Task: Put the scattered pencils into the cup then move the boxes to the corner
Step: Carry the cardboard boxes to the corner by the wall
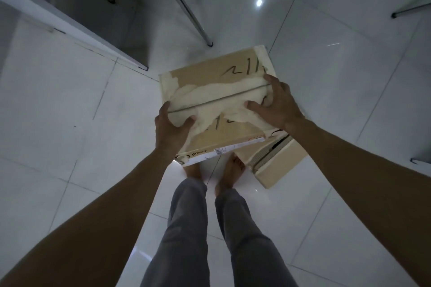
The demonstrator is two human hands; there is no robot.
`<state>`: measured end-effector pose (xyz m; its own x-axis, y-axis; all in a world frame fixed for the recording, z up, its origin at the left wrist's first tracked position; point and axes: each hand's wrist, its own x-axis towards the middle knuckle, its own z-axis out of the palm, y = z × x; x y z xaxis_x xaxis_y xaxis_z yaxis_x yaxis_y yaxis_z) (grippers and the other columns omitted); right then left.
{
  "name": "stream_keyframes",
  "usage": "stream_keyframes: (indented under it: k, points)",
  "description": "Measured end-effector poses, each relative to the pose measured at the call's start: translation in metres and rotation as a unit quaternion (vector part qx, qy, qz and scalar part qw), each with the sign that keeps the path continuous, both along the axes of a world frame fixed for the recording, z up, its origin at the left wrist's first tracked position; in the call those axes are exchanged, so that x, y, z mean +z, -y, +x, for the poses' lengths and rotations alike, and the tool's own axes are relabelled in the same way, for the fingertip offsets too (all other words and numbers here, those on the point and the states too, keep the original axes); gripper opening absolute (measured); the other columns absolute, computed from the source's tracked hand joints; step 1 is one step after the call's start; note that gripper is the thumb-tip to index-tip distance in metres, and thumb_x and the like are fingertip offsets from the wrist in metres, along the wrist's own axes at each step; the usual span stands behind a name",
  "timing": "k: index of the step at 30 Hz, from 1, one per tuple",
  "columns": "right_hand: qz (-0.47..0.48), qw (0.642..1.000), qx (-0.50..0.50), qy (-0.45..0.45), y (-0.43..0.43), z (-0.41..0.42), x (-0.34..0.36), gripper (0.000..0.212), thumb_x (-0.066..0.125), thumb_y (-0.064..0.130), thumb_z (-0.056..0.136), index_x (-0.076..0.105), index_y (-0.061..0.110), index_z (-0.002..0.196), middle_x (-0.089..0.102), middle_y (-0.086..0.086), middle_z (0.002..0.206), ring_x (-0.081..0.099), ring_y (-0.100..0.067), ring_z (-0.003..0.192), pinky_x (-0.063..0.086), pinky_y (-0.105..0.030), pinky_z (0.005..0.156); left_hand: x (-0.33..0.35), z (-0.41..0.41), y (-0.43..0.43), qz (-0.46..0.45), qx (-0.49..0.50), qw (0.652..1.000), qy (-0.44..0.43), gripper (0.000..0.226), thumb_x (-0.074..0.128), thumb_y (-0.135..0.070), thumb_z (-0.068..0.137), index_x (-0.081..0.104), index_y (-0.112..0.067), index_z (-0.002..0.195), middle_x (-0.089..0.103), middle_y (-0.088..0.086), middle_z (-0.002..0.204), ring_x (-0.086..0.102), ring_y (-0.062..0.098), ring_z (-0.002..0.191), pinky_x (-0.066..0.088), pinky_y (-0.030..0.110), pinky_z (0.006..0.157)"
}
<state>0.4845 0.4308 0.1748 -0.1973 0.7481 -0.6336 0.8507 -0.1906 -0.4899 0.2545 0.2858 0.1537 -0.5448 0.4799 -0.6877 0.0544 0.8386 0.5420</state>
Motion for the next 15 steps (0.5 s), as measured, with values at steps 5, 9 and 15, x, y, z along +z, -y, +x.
stream_keyframes:
  k: [5, 9, 15]
  points:
    - [0.011, 0.999, -0.024, -0.028, 0.032, 0.015, 0.071, 0.093, 0.073, 0.058, 0.072, 0.024, 0.036, 0.148, 0.026, -0.003, 0.149, 0.044, -0.027, 0.13, 0.04, -0.035, 0.103, 0.079, 0.01, 0.022, 0.018, -0.044, 0.998, -0.036, 0.081, 0.071, -0.047, 0.079, 0.028, -0.028, 0.145, 0.035, 0.007, 0.142, 0.044, 0.027, 0.126, 0.036, 0.027, 0.088]
    - [-0.002, 1.0, -0.014, -0.019, 0.07, 0.026, 0.127, 0.101, 0.065, 0.072, 0.065, 0.015, 0.045, 0.148, 0.016, -0.004, 0.156, 0.034, -0.029, 0.139, 0.035, -0.043, 0.111, 0.142, 0.016, 0.051, 0.018, -0.063, 0.996, -0.055, 0.084, 0.07, -0.049, 0.079, 0.024, -0.028, 0.147, 0.033, 0.007, 0.145, 0.043, 0.027, 0.127, 0.036, 0.029, 0.093]
    - [-0.021, 0.999, 0.023, -0.023, 0.106, 0.024, 0.185, 0.109, 0.065, 0.076, 0.063, 0.004, 0.046, 0.149, 0.002, -0.006, 0.16, 0.029, -0.033, 0.141, 0.032, -0.041, 0.109, 0.216, 0.014, 0.083, 0.028, -0.05, 0.994, -0.097, 0.081, 0.065, -0.052, 0.081, 0.025, -0.027, 0.147, 0.035, 0.009, 0.145, 0.044, 0.028, 0.126, 0.04, 0.035, 0.097]
